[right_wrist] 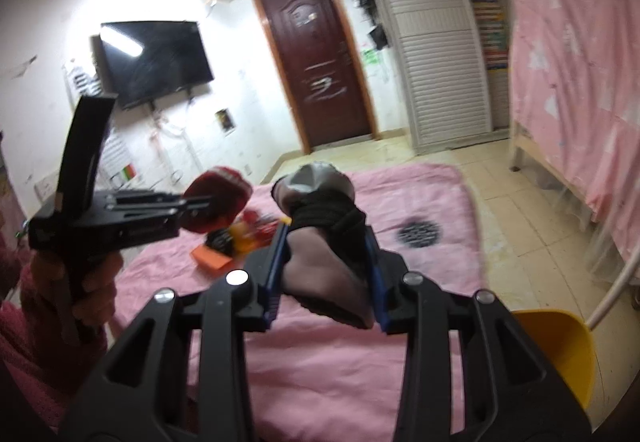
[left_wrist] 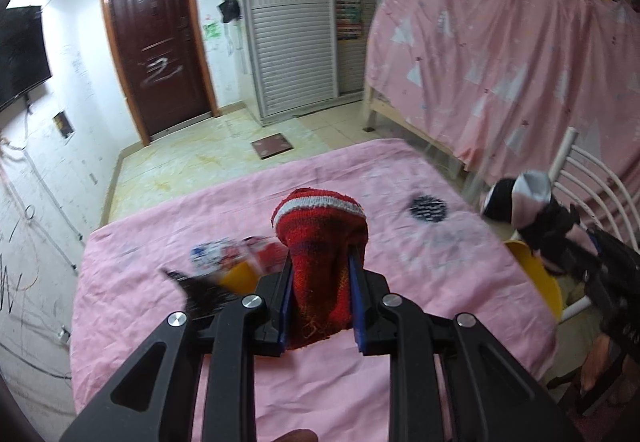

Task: Collect trash
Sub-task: 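Carry both socks toward the yellow bin beside the white chair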

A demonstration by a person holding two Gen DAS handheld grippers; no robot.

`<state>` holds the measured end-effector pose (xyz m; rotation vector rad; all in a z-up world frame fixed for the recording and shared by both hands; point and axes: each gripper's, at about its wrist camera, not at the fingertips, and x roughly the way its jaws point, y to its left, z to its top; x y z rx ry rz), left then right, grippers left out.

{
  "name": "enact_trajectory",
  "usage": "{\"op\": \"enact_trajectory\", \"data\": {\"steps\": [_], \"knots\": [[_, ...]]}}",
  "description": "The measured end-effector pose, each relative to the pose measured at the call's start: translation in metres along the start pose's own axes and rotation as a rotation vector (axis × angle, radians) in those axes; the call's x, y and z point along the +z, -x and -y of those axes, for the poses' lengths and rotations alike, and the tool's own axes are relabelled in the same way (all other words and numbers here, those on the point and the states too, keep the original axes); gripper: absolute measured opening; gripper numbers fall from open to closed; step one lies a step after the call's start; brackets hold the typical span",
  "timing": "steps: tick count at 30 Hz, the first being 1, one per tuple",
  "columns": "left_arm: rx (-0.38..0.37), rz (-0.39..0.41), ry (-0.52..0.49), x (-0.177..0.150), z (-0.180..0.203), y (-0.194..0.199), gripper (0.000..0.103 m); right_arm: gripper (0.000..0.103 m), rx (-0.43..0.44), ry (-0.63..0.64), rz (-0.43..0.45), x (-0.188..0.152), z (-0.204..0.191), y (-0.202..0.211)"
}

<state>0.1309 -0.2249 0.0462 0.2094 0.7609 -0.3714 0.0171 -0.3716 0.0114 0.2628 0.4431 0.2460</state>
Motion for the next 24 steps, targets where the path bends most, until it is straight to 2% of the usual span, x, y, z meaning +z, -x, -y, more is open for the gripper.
{"op": "enact_trajectory", "data": {"steps": [4, 9, 18, 24], "knots": [[-0.044, -0.002, -0.036, 0.008, 0.032, -0.005, 0.016, 0.034, -0.088, -0.041, 0.048, 0.004, 0.031, 0.022], [-0.121, -0.003, -0.071, 0.015, 0.072, -0.011, 0.016, 0.035, -0.210, -0.078, 0.065, 0.002, 0.061, 0.036], [-0.230, -0.046, -0.127, 0.016, 0.140, -0.027, 0.016, 0.035, -0.299, -0.140, 0.101, -0.003, 0.100, 0.059], [-0.290, -0.069, -0.127, 0.015, 0.166, -0.031, 0.016, 0.035, -0.361, -0.153, 0.094, -0.008, 0.116, 0.070]]}}
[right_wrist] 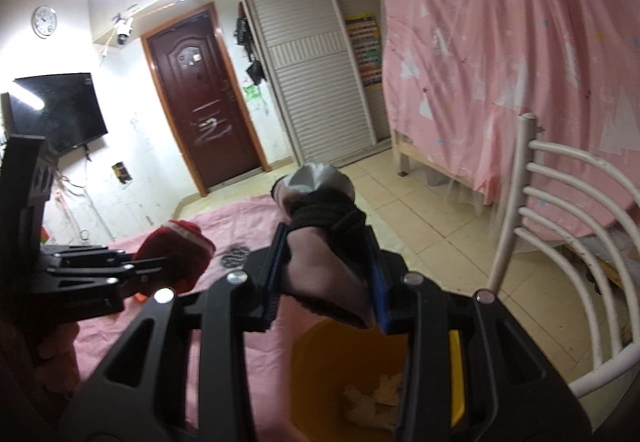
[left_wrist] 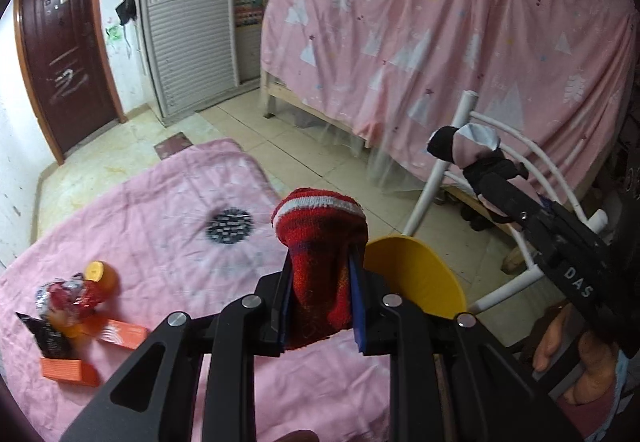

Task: Collect trash
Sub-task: 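Carry both socks toward the yellow bin beside the white chair, then open both tools over the yellow bin to drop the socks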

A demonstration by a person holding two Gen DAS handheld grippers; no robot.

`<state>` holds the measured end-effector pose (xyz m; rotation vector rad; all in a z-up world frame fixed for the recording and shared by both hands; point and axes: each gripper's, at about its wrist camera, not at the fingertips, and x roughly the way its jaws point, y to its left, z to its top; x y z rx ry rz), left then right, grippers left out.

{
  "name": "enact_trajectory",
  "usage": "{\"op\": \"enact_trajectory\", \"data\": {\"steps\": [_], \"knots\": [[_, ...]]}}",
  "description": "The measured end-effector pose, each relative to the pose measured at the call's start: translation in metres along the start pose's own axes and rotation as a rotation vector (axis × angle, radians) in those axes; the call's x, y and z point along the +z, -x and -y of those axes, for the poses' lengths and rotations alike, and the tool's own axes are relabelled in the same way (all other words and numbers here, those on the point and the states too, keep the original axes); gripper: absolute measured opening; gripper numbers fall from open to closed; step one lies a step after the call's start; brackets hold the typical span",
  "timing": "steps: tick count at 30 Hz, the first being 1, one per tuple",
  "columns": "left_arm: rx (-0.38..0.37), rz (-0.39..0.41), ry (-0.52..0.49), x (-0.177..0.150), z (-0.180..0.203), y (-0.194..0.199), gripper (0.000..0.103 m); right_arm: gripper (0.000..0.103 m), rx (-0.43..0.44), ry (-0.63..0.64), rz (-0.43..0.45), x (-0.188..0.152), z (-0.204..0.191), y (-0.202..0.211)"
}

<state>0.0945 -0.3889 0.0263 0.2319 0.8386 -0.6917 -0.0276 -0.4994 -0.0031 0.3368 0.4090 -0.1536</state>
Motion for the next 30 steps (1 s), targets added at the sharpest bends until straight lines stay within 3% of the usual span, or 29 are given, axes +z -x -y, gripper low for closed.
{"op": "enact_trajectory", "data": {"steps": [2, 7, 12, 15, 19, 22, 30], "knots": [[-0.019, -0.004, -0.003, 0.003, 0.006, -0.003, 0.016, 0.037, -0.024, -0.002, -0.010, -0.001, 0.004, -0.001], [-0.045, -0.003, -0.021, 0.007, 0.024, -0.007, 0.016, 0.057, -0.073, 0.008, 0.000, 0.000, 0.003, 0.002], [-0.098, -0.014, -0.031, 0.011, 0.043, -0.015, 0.017, 0.058, -0.120, -0.037, 0.050, 0.003, 0.015, 0.011], [-0.137, -0.021, -0.040, 0.012, 0.051, -0.019, 0.032, 0.058, -0.128, -0.077, 0.080, 0.004, 0.024, 0.018], [-0.128, -0.019, -0.050, 0.011, 0.058, -0.023, 0.051, 0.060, -0.121, -0.100, 0.098, 0.005, 0.027, 0.022], [-0.117, -0.018, -0.053, 0.009, 0.059, -0.022, 0.052, 0.066, -0.111, -0.098, 0.101, 0.007, 0.025, 0.021], [-0.095, -0.011, -0.031, 0.004, 0.045, -0.012, 0.052, 0.067, -0.068, -0.073, 0.096, 0.007, 0.012, 0.017]]}}
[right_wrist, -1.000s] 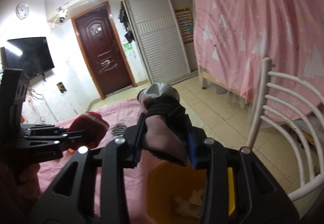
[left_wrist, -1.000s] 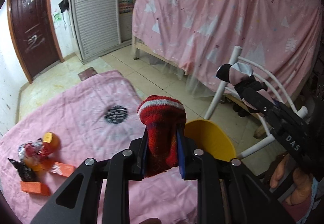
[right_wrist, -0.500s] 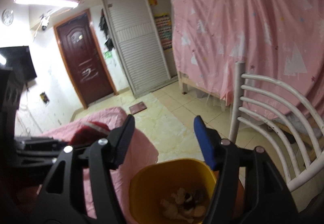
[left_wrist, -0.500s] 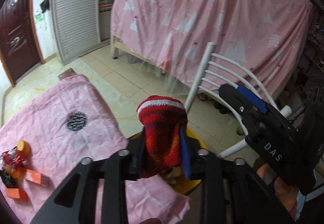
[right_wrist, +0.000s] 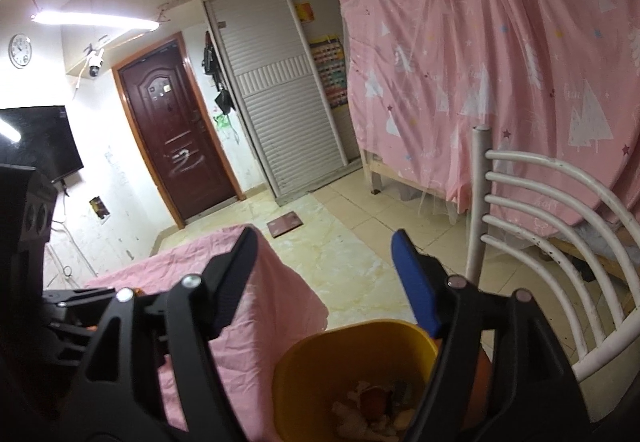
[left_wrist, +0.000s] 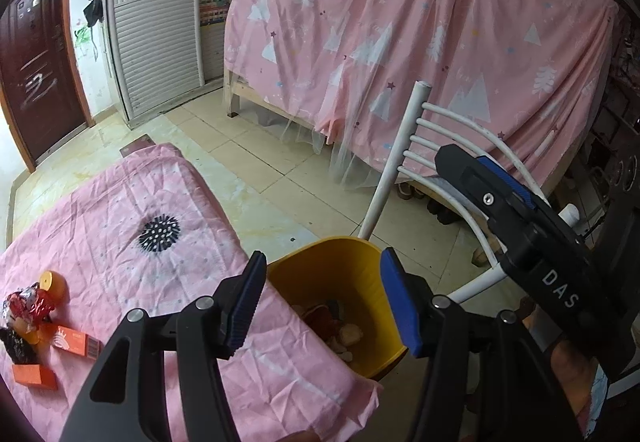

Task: Collect trash
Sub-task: 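Open both tools over the yellow bin to drop the socks, then move both open tools back over the bed clutter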

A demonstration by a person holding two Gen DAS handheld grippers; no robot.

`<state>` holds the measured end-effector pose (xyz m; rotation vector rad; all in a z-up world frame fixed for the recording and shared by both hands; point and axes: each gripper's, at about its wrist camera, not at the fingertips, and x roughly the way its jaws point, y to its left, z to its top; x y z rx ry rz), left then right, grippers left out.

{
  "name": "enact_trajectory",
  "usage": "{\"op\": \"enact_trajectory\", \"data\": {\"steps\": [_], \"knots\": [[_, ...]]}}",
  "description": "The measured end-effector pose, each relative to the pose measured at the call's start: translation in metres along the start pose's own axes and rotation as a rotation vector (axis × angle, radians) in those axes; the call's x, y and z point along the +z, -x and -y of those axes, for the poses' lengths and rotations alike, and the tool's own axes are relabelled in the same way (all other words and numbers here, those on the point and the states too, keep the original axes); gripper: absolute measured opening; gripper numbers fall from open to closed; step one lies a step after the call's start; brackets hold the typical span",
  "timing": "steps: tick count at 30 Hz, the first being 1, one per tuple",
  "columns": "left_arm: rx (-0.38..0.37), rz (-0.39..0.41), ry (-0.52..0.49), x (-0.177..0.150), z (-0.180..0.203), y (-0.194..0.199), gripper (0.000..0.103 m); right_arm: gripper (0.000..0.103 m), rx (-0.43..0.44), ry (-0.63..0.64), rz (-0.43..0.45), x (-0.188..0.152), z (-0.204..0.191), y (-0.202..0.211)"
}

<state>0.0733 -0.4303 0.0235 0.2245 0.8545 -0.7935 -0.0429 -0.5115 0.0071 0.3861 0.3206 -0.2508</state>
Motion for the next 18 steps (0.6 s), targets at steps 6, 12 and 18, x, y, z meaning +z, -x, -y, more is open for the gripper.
{"op": "enact_trajectory", "data": {"steps": [6, 12, 18], "knots": [[0.035, 0.025, 0.022, -0.005, -0.016, 0.017, 0.053, 0.069, 0.043, 0.038, -0.017, -0.001, -0.018, -0.008], [0.077, 0.040, 0.057, -0.011, -0.036, 0.034, 0.053, 0.074, 0.088, 0.086, -0.035, -0.005, -0.041, -0.013], [0.145, 0.060, 0.112, -0.023, -0.067, 0.052, 0.056, 0.075, 0.131, 0.109, -0.044, -0.009, -0.058, -0.016]]}}
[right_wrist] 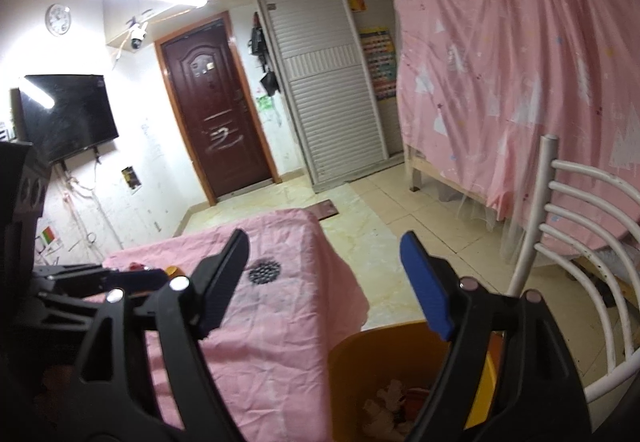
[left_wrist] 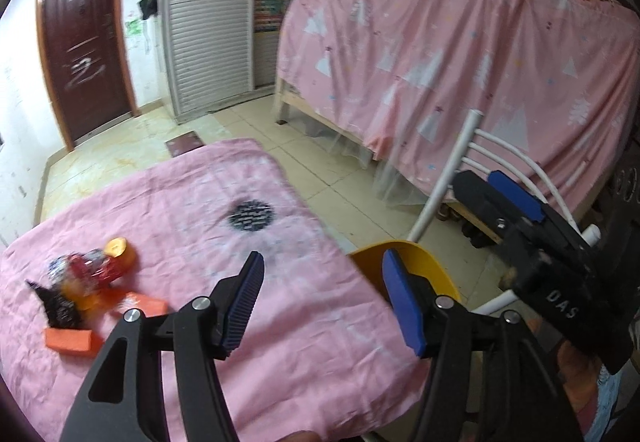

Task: Collect trash
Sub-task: 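Move both open tools back over the bed clutter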

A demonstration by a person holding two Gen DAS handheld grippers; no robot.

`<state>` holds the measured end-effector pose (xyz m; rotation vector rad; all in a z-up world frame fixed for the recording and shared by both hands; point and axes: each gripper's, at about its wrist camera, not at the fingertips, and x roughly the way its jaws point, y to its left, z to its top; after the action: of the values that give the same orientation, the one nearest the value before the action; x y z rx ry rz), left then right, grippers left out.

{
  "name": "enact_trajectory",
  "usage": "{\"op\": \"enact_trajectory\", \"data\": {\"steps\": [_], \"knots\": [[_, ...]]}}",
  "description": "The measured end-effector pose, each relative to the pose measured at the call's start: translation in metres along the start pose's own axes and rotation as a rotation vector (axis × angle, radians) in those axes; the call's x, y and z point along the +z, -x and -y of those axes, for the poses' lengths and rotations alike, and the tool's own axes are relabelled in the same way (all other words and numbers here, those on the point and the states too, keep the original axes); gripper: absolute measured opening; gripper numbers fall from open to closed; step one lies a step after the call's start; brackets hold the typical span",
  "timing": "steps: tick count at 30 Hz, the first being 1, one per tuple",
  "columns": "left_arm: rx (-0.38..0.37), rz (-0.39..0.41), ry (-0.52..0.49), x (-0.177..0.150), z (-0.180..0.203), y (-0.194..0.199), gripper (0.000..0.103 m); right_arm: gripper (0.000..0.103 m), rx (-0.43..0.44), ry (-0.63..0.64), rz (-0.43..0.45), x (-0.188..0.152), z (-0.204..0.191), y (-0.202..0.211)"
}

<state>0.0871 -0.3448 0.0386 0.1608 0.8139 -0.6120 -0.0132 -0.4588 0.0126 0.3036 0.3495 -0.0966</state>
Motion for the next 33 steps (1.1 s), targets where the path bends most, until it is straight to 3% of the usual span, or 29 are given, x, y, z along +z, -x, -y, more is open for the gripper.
{"op": "enact_trajectory", "data": {"steps": [12, 16, 26, 33], "knots": [[0.196, 0.022, 0.158, -0.019, -0.094, 0.025, 0.064, 0.080, 0.077, 0.077, -0.058, -0.007, -0.042, -0.020], [0.245, 0.034, 0.189, -0.025, -0.121, 0.033, 0.066, 0.080, 0.148, 0.076, -0.082, -0.011, -0.056, -0.026], [0.341, 0.043, 0.273, -0.025, -0.187, 0.041, 0.068, 0.085, 0.316, 0.118, -0.173, -0.028, -0.104, -0.052], [0.355, 0.012, 0.342, -0.029, -0.229, 0.032, 0.068, 0.085, 0.353, 0.162, -0.230, -0.035, -0.136, -0.078]]}}
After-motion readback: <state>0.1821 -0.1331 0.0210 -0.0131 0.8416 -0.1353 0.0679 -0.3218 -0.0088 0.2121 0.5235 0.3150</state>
